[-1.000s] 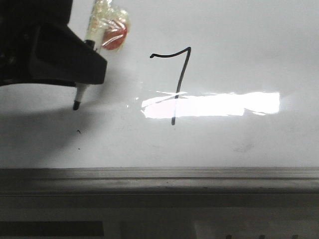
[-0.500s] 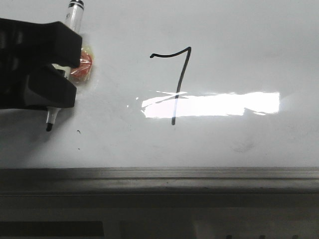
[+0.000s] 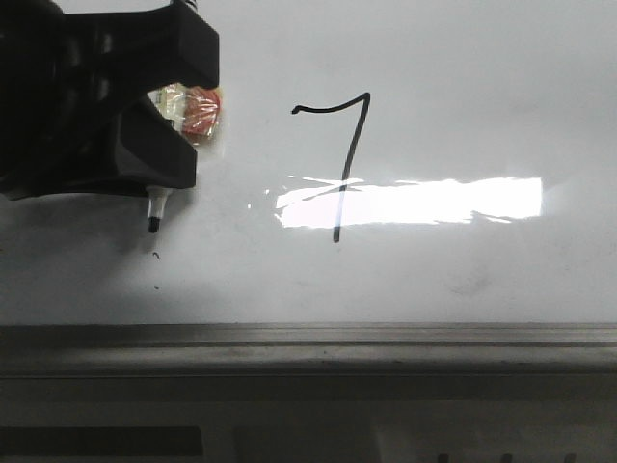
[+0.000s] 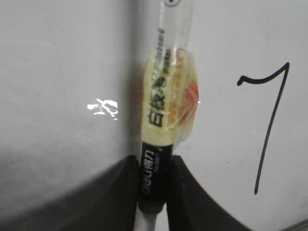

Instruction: Write number 7 on whiteboard

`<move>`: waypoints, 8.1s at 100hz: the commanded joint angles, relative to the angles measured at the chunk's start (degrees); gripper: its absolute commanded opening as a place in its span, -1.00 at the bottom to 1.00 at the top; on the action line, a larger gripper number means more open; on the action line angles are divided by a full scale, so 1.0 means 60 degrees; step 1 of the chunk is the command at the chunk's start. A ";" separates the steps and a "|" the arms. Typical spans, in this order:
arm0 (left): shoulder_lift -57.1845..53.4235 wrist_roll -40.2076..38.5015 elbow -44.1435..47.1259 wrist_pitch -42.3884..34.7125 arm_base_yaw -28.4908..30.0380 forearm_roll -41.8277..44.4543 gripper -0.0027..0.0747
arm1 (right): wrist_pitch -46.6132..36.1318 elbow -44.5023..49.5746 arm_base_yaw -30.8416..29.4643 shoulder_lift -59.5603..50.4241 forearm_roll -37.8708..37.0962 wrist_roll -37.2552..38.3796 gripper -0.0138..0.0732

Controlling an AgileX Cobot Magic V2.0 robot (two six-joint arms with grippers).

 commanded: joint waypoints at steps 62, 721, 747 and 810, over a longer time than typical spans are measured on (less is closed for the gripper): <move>0.0517 -0.0098 -0.0101 -0.1693 0.0126 0.0180 -0.97 | -0.0678 -0.0308 -0.0068 0.0000 0.0036 -0.0065 -0.84; -1.2003 -0.9629 0.6215 0.6697 0.8003 1.3850 -0.98 | -0.2364 0.6064 -0.7793 -0.3747 -0.2972 0.2702 -0.81; -1.2003 -0.9629 0.6215 0.6697 0.8003 1.3850 -0.98 | -0.0620 0.6354 -0.9901 -0.5562 -0.3009 0.2702 -0.81; -1.2003 -0.9629 0.6215 0.6713 0.8003 1.3745 -0.98 | 0.1143 0.6590 -1.0128 -0.5672 -0.2790 0.2702 -0.81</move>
